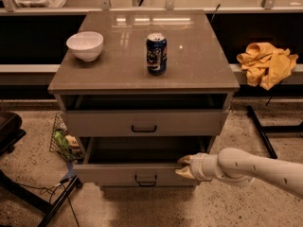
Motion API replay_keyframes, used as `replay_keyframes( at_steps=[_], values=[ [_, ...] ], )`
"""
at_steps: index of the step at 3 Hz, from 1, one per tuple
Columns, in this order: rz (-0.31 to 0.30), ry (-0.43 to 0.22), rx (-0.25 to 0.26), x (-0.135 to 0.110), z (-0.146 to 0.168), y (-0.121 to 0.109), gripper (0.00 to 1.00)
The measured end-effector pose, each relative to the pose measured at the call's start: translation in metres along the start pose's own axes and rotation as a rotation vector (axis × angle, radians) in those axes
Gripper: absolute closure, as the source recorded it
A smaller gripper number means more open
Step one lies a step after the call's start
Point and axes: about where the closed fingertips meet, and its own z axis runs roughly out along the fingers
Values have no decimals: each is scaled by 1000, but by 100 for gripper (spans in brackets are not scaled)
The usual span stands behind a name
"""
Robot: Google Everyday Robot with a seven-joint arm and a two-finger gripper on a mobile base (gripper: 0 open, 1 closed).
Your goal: Open middle drawer
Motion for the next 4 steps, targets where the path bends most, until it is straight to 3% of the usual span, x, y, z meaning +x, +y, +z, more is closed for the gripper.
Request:
replay_keyframes(
  at_steps=[1,2,3,4],
  values=[
    [0,0,0,0,0,0,100],
    [37,33,-29,13,-11,20,100],
    [37,33,-29,13,-11,20,100],
    [59,53,-52,18,-23,35,100]
  ],
)
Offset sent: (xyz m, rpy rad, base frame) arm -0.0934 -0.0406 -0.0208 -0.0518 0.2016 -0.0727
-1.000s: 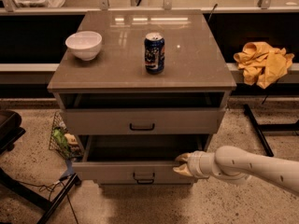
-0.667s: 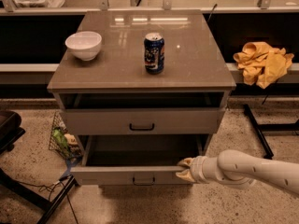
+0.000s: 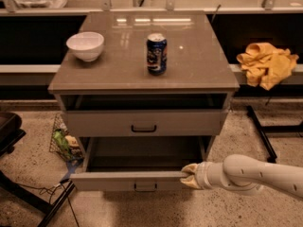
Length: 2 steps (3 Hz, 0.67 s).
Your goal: Open middle drawer
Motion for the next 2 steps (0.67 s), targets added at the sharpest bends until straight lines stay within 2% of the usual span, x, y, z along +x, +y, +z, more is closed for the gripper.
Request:
replay_keyframes(
  at_steps=[1,2],
  values=[
    [0,0,0,0,0,0,100],
    [24,24,-43,7,-18,21,100]
  ],
)
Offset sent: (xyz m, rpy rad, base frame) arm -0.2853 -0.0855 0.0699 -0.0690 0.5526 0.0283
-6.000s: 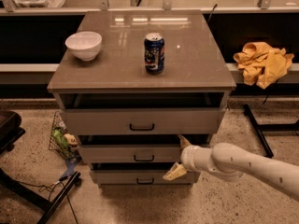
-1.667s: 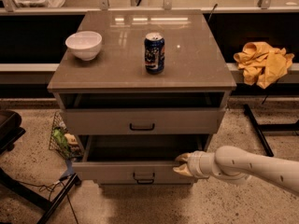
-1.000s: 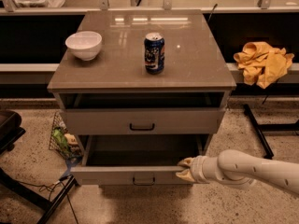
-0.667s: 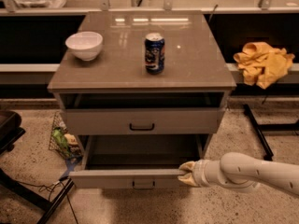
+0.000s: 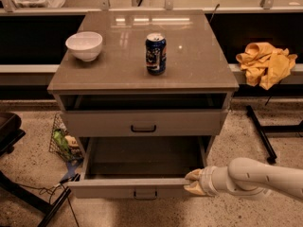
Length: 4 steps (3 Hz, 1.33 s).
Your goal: Open middle drawer
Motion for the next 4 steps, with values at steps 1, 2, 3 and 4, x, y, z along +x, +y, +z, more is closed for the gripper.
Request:
replay_keyframes(
  at_steps=[1,2,3,4],
  values=[
    [0,0,0,0,0,0,100],
    [14,17,-42,8,-18,21,100],
    [14,17,-42,8,-18,21,100],
    [25,31,-93,16,-40,45,100]
  ],
)
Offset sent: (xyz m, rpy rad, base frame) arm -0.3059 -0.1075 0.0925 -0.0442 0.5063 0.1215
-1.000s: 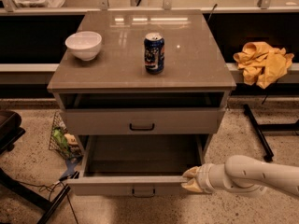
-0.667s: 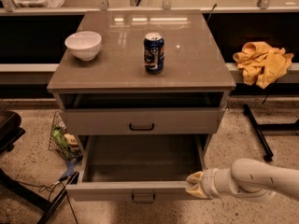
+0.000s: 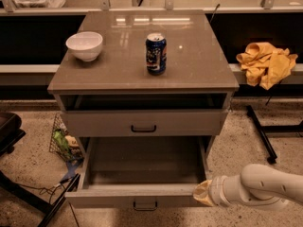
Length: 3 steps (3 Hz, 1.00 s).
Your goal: Open middle drawer
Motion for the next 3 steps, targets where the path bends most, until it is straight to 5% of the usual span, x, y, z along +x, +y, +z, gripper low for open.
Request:
replay_keyframes(
  at_steps=[2,3],
  values=[
    [-28,9,37,-17,-8,-19,100],
    [-103,42,104,-52,-28,-64,100]
  ],
)
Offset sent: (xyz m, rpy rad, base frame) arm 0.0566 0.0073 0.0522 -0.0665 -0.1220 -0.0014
